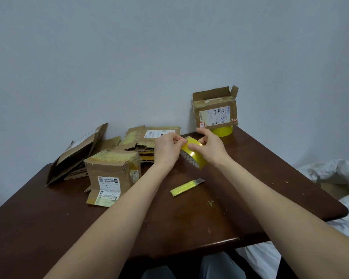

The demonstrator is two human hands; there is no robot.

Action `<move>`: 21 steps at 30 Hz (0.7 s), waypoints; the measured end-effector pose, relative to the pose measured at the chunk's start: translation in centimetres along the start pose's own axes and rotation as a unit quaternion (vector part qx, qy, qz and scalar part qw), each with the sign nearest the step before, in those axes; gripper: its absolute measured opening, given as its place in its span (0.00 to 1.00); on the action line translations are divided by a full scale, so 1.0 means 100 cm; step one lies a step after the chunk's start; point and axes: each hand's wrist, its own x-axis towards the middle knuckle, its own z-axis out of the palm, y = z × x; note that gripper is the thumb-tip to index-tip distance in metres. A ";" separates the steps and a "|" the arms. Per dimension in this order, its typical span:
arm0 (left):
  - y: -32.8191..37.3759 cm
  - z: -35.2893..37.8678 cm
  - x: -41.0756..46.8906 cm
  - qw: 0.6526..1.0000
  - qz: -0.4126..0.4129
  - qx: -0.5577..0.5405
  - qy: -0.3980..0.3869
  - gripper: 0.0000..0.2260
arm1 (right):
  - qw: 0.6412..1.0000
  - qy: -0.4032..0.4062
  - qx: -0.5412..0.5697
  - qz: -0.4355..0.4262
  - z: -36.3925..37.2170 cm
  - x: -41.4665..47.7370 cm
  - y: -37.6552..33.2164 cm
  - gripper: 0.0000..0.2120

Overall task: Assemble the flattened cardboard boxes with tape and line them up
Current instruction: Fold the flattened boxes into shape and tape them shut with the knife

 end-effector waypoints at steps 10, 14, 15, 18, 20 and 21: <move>-0.023 -0.005 0.000 0.972 0.079 0.213 -0.066 0.19 | 0.992 -0.009 -0.108 -0.072 0.009 0.002 0.000 0.16; -0.038 -0.003 -0.012 0.970 0.061 0.222 -0.077 0.21 | 0.985 -0.021 -0.149 -0.084 0.026 0.003 0.003 0.15; -0.037 -0.007 -0.015 0.970 0.066 0.224 -0.063 0.21 | 0.979 -0.016 -0.186 -0.086 0.031 0.003 0.003 0.15; -0.041 -0.031 -0.011 0.979 0.054 0.195 0.006 0.19 | 0.948 -0.034 -0.313 -0.050 0.039 0.006 0.007 0.15; -0.055 -0.053 -0.003 0.976 0.064 0.206 0.043 0.17 | 0.928 -0.096 -0.359 -0.009 0.046 0.007 0.007 0.15; -0.065 -0.065 0.002 0.975 0.058 0.208 0.059 0.16 | 0.919 -0.111 -0.377 -0.007 0.052 0.006 0.002 0.15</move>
